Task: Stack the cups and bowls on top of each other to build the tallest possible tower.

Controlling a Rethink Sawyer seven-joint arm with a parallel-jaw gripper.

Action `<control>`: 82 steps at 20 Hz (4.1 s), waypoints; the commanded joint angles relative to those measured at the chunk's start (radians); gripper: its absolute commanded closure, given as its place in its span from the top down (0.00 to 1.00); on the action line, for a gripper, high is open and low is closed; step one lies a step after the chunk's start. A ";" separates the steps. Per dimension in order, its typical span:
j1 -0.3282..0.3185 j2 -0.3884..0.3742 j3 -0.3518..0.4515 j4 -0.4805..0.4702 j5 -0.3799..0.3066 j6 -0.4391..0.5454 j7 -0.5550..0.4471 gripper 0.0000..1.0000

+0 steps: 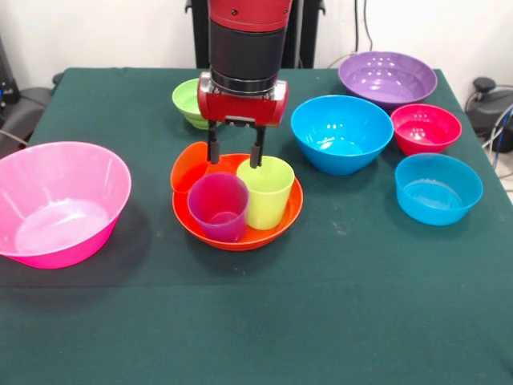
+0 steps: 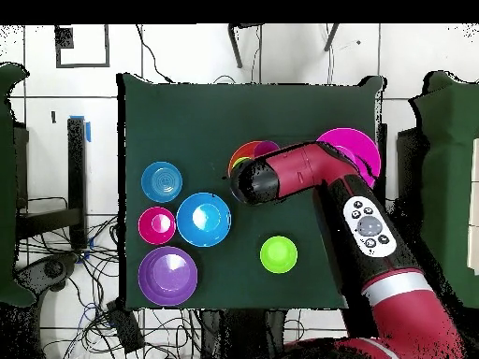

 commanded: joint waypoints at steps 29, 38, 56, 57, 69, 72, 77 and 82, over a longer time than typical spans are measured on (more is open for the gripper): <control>-0.043 -0.102 0.064 0.115 -0.029 0.032 -0.268 1.00; -0.042 -0.042 0.033 0.104 -0.107 -0.037 -0.243 1.00; -0.039 0.031 0.033 0.082 -0.184 -0.084 -0.206 1.00; -0.042 0.029 0.036 0.085 -0.179 -0.081 -0.210 1.00; -0.054 0.056 0.059 0.097 -0.153 -0.074 -0.226 1.00; -0.069 0.083 0.072 0.098 -0.148 -0.080 -0.242 1.00; -0.078 0.070 0.084 0.121 -0.136 -0.069 -0.246 1.00; -0.094 0.054 0.103 0.156 -0.114 -0.056 -0.249 1.00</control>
